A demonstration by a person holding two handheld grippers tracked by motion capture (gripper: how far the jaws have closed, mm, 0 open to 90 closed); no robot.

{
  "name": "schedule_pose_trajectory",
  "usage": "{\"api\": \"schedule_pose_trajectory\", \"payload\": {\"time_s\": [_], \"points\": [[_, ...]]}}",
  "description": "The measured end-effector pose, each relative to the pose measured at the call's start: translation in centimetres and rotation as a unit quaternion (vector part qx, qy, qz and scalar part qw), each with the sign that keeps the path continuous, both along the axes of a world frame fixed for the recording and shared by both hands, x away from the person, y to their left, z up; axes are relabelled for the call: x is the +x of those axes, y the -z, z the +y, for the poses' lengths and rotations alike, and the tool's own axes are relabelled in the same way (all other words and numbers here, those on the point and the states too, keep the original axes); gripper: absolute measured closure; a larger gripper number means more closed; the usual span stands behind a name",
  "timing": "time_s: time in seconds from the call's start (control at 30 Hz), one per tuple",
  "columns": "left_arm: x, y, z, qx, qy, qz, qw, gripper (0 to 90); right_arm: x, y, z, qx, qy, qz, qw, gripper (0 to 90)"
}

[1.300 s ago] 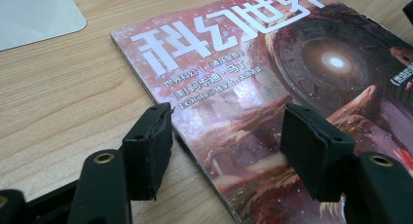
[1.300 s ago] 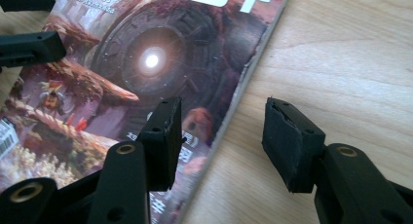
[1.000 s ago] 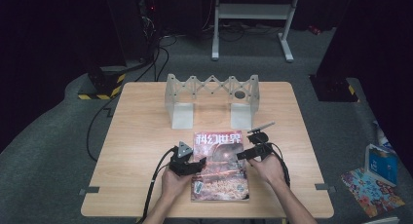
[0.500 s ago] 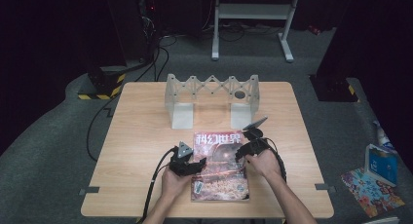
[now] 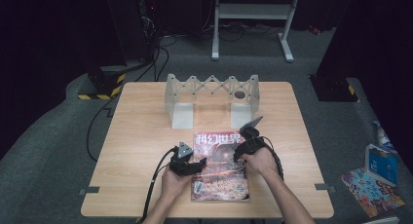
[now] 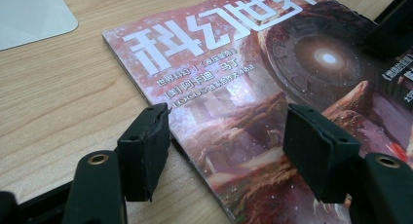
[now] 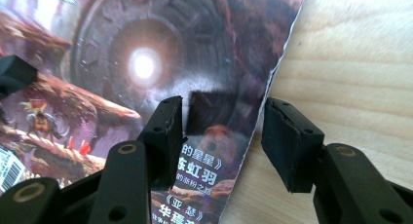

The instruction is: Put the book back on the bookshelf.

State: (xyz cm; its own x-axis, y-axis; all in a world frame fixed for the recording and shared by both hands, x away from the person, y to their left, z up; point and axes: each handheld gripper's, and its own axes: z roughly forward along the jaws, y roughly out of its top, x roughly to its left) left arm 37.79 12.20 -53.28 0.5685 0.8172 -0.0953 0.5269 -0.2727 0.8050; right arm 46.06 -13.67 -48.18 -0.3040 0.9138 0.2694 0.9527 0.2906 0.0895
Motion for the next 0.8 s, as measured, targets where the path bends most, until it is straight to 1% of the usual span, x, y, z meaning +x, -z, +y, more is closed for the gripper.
{"api": "schedule_pose_trajectory", "payload": {"time_s": [0.23, 0.33, 0.4, 0.43, 0.47, 0.67, 0.8], "points": [[0.0, 0.0, 0.0, 0.000, 0.000, -0.001, 1.0000, 33.6, -0.1, 0.0, 0.0, 0.000, 0.012, 0.003, 0.9999, 49.5], [0.0, 0.0, -0.1, 0.000, 0.000, -0.002, 1.0000, 33.5, -0.2, 0.0, -0.1, 0.006, 0.015, 0.000, 0.9999, 51.3], [0.0, 0.1, -0.1, 0.000, 0.000, -0.003, 1.0000, 33.4, -0.2, 0.1, -0.4, 0.016, 0.021, 0.003, 0.9996, 53.0], [0.0, 0.1, -0.1, 0.001, -0.001, -0.003, 1.0000, 33.3, -0.3, 0.2, -0.7, 0.027, 0.025, 0.000, 0.9993, 53.5], [0.0, 0.1, -0.1, 0.000, -0.001, -0.003, 1.0000, 33.3, -0.3, 0.2, -0.8, 0.031, 0.027, 0.000, 0.9992, 53.9], [0.0, 0.1, -0.2, 0.000, -0.003, -0.004, 1.0000, 33.2, -0.6, 0.3, -1.2, 0.044, 0.024, -0.009, 0.9987, 54.6], [0.0, 0.1, -0.2, 0.001, -0.003, -0.004, 1.0000, 33.1, -0.8, 0.2, -1.6, 0.063, 0.030, -0.013, 0.9975, 55.3]]}}
